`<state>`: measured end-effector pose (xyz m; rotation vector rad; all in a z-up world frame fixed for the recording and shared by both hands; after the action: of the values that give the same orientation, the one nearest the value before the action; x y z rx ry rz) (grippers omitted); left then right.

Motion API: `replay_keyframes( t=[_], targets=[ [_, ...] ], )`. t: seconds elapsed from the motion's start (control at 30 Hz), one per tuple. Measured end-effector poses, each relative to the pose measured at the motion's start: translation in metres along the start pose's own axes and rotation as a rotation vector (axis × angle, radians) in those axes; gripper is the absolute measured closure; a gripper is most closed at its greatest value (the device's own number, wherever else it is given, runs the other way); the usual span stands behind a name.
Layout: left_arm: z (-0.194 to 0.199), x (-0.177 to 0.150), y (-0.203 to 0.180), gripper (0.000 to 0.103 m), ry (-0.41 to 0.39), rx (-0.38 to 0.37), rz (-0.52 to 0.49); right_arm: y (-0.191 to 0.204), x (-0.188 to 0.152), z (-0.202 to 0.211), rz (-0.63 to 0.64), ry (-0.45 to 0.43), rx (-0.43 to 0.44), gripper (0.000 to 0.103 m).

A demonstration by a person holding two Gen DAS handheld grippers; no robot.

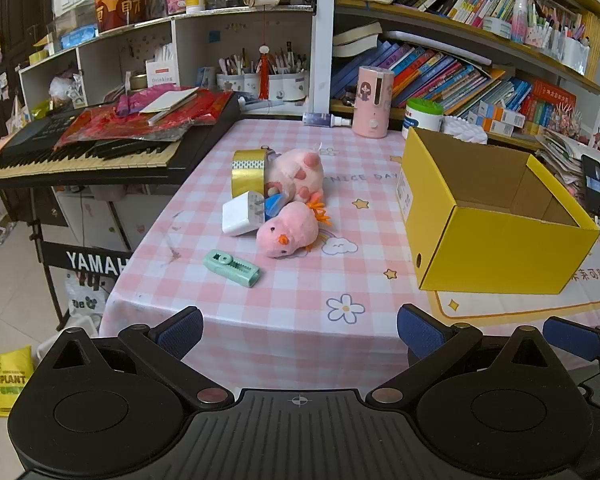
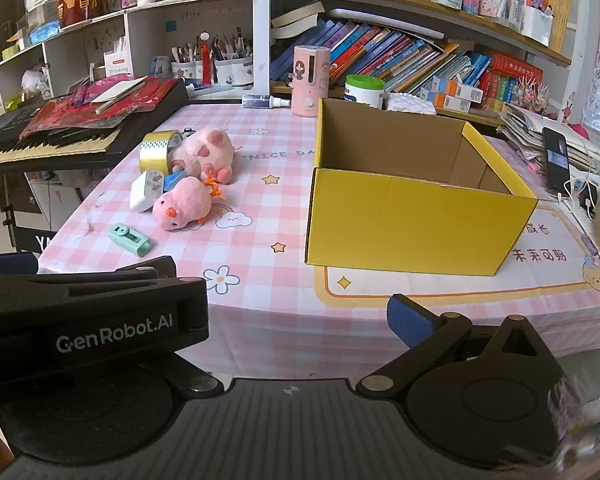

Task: Organize objects
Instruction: 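Move both tools toward the plush toys on the table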

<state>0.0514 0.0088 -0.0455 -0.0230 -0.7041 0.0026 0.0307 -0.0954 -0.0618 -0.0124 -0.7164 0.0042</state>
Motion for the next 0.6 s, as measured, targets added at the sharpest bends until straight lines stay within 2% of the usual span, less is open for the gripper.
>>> replay_keyframes(
  t=[0.6],
  targets=[
    [0.0007,0.0004,-0.0003,0.0,-0.001,-0.001,0.0,0.0018,-0.0002,0.0004,0.001,0.0,0.002,0.0]
  ],
)
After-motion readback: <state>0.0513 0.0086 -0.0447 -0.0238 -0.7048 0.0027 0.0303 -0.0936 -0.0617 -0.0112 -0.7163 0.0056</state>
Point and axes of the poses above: each gripper's, at about its wrist camera, not at the fingertips, and z roughly against the way its jaws point, y to its left, x to its top, the point moved 6 cm from there along -z, roughly the way its jaws point, and after that the axes turned 8 degrees about y, right-handed, at the moved point
